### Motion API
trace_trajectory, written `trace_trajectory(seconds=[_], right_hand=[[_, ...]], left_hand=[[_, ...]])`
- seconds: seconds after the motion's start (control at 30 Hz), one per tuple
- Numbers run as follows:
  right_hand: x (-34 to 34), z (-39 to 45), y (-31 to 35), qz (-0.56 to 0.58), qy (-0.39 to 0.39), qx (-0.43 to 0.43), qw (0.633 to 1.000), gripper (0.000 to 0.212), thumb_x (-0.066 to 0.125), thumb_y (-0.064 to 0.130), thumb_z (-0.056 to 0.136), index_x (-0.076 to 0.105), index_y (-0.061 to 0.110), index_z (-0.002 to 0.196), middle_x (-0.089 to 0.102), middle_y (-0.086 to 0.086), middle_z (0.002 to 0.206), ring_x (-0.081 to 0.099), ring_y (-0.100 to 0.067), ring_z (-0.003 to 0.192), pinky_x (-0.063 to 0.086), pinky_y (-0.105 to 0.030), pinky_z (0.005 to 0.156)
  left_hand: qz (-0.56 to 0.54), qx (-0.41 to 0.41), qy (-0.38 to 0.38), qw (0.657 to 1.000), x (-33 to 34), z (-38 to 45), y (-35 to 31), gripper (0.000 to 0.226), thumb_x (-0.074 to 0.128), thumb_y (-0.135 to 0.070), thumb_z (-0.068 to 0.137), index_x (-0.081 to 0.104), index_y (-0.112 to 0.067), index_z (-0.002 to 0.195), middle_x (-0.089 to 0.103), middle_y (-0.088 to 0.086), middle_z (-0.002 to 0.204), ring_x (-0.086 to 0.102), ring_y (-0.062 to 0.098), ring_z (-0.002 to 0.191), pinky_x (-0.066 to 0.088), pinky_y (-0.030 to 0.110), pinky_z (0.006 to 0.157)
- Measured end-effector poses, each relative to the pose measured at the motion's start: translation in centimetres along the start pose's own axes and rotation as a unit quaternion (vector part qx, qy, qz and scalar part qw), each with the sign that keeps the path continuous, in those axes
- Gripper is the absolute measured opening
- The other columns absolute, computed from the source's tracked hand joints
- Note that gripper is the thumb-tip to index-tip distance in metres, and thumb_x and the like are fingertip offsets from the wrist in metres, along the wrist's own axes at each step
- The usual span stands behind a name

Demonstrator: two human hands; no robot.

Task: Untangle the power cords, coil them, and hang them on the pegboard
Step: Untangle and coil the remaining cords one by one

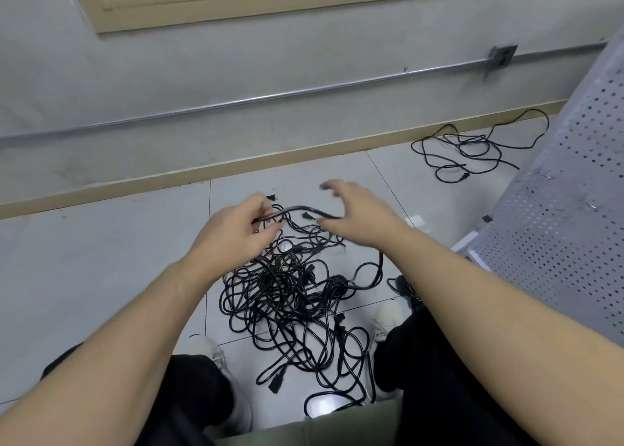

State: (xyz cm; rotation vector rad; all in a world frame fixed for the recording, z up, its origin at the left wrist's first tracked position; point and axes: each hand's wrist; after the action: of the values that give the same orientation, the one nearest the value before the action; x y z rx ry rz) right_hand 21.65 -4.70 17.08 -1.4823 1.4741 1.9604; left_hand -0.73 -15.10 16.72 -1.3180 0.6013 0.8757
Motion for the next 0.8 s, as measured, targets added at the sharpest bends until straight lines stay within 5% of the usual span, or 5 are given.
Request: trace_trajectory(seconds=[0.17, 0.3, 0.53, 0.67, 0.8], right_hand=[[2.4, -1.7, 3.7, 0.218, 0.163, -0.071, 0.960, 0.009, 0.067, 0.023, 0.097, 0.066, 0.014, 0.097, 0.060, 0.003, 0.074, 0.056, -0.015, 0.065, 0.055, -0.036, 0.070], [1.3, -1.9, 3.6, 0.317, 0.073, -0.082, 0.942, 0.041, 0.075, 0.029, 0.092, 0.051, 0.026, 0.059, 0.038, 0.009, 0.057, 0.035, -0.014, 0.056, 0.033, -0.028, 0.054], [-1.1, -2.3, 2.2, 0.528, -0.012, -0.035, 0.848, 0.043, 0.072, 0.029, 0.081, 0.043, 0.024, 0.049, 0.032, 0.008, 0.046, 0.022, -0.010, 0.043, 0.024, -0.020, 0.042], [-1.2, -1.1, 0.3, 0.364, -0.137, 0.000, 0.921, 0.044, 0.062, 0.045, 0.097, 0.047, 0.023, 0.063, 0.043, 0.006, 0.053, 0.034, -0.012, 0.049, 0.032, -0.029, 0.052], [-0.5, -1.2, 0.8, 0.180, -0.096, 0.010, 0.979, 0.034, 0.043, 0.060, 0.101, 0.059, 0.031, 0.098, 0.065, 0.001, 0.073, 0.056, -0.012, 0.061, 0.047, -0.035, 0.069]], left_hand=[[-0.041, 0.010, 0.065, 0.997, 1.2, -0.2, 0.7, 0.040, 0.063, -0.011, 0.087, 0.042, -0.046, 0.089, 0.061, -0.019, 0.068, 0.049, 0.004, 0.058, 0.041, 0.034, 0.063], [-0.203, -0.060, 0.142, 0.967, 2.4, -0.5, 2.8, 0.020, 0.074, -0.038, 0.081, 0.057, -0.027, 0.082, 0.052, -0.011, 0.062, 0.045, 0.013, 0.062, 0.035, 0.034, 0.065], [-0.115, -0.054, 0.214, 0.969, 3.2, -1.0, 2.1, 0.037, 0.056, -0.061, 0.095, 0.075, -0.032, 0.086, 0.075, 0.004, 0.088, 0.067, 0.016, 0.082, 0.050, 0.045, 0.085], [-0.053, -0.026, 0.108, 0.992, 2.1, -1.0, 0.6, 0.041, 0.040, -0.047, 0.106, 0.063, -0.024, 0.082, 0.065, -0.002, 0.063, 0.065, 0.008, 0.066, 0.049, 0.034, 0.070], [0.077, 0.039, 0.022, 0.996, 0.3, -0.8, -0.9, 0.035, 0.039, -0.047, 0.104, 0.063, -0.024, 0.091, 0.061, -0.007, 0.064, 0.059, 0.017, 0.068, 0.047, 0.035, 0.064]])
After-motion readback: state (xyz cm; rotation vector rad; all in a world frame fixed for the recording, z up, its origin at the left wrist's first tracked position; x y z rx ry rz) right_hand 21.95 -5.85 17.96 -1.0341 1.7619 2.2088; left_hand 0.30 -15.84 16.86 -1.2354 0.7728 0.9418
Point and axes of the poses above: each hand's wrist, its own z-axis towards the middle knuckle, its own x-axis out of the palm, y = z × x
